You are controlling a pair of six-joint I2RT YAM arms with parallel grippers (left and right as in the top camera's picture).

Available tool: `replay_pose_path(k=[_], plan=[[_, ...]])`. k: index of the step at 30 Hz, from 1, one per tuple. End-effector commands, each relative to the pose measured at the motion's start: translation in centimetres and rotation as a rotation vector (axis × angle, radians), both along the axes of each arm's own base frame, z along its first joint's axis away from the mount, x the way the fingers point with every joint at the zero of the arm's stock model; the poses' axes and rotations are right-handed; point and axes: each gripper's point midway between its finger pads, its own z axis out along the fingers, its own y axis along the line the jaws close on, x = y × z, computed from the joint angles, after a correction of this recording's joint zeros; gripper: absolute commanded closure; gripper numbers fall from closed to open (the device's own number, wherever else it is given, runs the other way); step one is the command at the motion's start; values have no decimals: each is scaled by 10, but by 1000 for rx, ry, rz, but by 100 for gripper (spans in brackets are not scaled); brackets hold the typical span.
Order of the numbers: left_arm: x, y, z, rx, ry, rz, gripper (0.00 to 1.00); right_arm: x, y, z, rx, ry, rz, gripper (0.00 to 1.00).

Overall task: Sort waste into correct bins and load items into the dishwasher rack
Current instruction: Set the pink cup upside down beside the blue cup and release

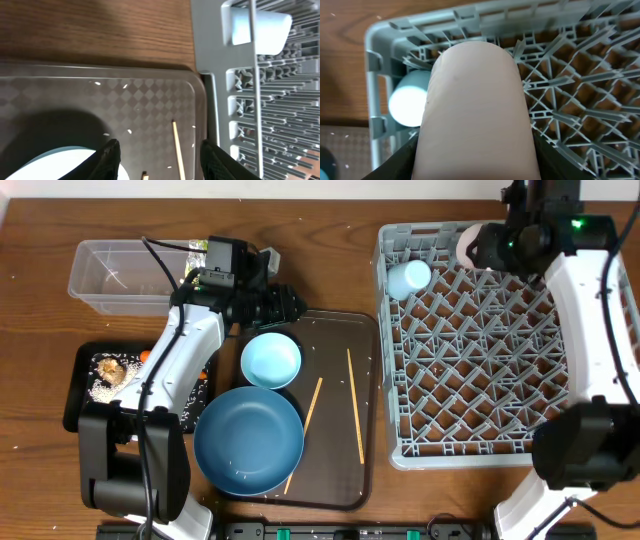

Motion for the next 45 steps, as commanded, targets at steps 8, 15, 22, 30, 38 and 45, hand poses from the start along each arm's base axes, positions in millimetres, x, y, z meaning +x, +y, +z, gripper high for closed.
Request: replay_pose_path(k=[8,15,22,30,38,45], plan=[[-2,7,-8,51,4,6,48,16,1,-61,-8,110,-10,69],[-2,7,-8,51,4,6,48,24,-2,-77,-19,118,-16,68],[-4,7,-9,53,16,6,48,31,0,-82,-18,103,-12,11],[-6,8,-10,55,26,6,48,47,29,-33,145,-11,74,1],[-9,8,-12,76,12,-36,48,38,42,5,171,-24,133,1],[-18,15,13,113,-60,-81,48,2,89,4,193,63,319,1]])
